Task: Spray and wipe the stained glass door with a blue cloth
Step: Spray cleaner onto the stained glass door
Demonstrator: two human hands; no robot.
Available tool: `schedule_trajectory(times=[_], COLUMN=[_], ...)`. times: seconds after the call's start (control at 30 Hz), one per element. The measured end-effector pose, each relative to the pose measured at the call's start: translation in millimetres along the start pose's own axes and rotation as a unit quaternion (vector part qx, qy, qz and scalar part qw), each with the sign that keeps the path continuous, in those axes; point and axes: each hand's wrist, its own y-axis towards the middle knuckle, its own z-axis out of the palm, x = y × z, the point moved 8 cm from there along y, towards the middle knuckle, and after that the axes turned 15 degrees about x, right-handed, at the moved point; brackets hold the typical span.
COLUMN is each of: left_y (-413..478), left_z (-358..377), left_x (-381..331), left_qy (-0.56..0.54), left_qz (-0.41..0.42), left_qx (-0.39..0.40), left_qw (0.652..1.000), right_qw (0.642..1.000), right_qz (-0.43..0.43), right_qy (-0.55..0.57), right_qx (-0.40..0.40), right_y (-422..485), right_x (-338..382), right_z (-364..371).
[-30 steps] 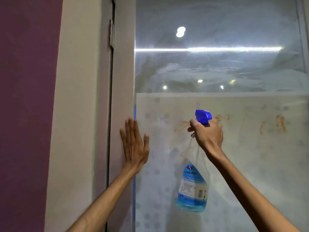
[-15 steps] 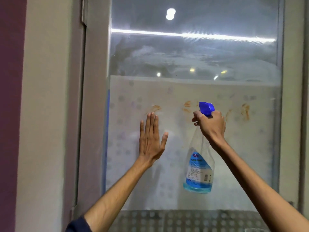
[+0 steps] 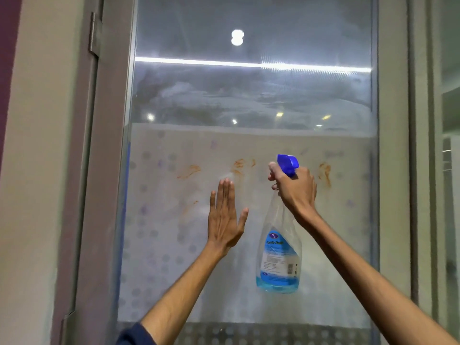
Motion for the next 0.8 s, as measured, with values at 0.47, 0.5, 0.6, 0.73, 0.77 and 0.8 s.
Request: schedule_trajectory(times=[0.47,0.5,0.6,0.73,0.77,0.8], left_y=[3,4,4,5,5,5], left_z=[9,9,8,8,9,9], left_x=[5,5,4,1,1,0], left_qy=[0.022,0.020,0.021,0.032,0.034,0.034], left_qz=[-0.022,-0.022,-0.025,-0.023,-0.022,-0.024], left_qx=[0.007,0.004,-0.002,-0.008,-0.009,-0.010], left_qw=[0.999,1.000,0.999,0.999,0.999,0.999], right_qw=[0.997,0.998,0.998,0.993,0.991,0.990], right_qz=[0.007,0.009,0.025,0.049,0.053,0.056], right_qy=[-0.042,-0.032,-0.035,-0.061,-0.063,-0.059], right_qx=[-0.060,-0.055,-0.049,-0.092,-0.104,-0.112], right_y=[14,17,23,25,24,24], right_x=[-1,-5,-18,-35,-39,-43], right_z=[-46,-48,-55,-74,-80,-84])
